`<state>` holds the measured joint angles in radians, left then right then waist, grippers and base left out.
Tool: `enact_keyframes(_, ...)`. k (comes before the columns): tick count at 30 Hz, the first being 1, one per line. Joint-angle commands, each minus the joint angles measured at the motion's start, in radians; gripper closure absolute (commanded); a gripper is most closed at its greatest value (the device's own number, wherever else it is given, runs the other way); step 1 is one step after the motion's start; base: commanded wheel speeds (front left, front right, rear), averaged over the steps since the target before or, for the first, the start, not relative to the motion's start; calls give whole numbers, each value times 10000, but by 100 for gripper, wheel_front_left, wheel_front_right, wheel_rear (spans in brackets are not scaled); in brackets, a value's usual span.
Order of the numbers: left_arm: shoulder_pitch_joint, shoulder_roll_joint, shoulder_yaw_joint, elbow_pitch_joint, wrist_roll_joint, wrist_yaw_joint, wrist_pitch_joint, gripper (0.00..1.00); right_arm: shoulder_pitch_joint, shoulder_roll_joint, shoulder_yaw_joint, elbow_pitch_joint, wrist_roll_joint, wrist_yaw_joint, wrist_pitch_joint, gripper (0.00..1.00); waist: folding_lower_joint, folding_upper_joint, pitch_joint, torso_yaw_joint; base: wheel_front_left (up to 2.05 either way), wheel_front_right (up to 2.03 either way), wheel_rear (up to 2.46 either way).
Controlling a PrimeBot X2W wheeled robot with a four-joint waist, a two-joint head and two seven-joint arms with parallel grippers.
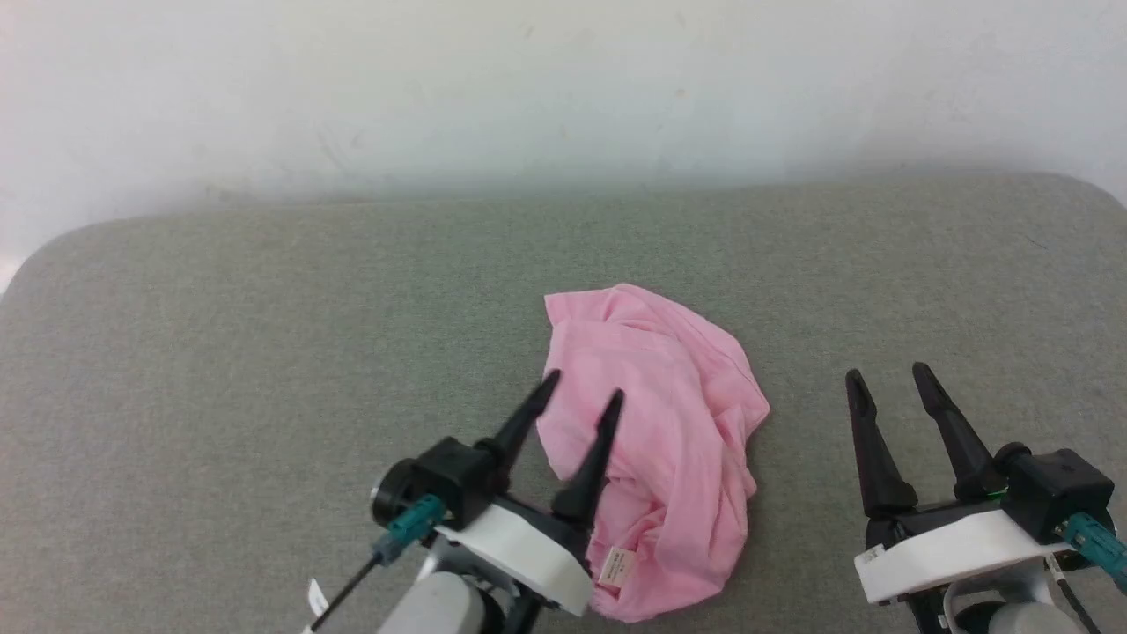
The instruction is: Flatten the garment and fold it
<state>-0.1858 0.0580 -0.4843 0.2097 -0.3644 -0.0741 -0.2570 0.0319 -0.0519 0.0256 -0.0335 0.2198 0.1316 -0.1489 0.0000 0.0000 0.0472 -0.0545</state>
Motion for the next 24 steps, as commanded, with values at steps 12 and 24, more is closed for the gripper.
enact_keyframes(12, 678, 1641, 2466, -112, 482, 1465, -46, 0, 515, 17, -148, -189, -518, -9, 400, 0, 0, 0, -464, 342, 0, 0, 0)
enact_keyframes(24, 1789, 2283, 3222, -553, 153, 1753, -19, 0, 932, 17, -285, -22, -713, -9, 1349, 0, 0, 0, -567, 605, 0, 0, 0)
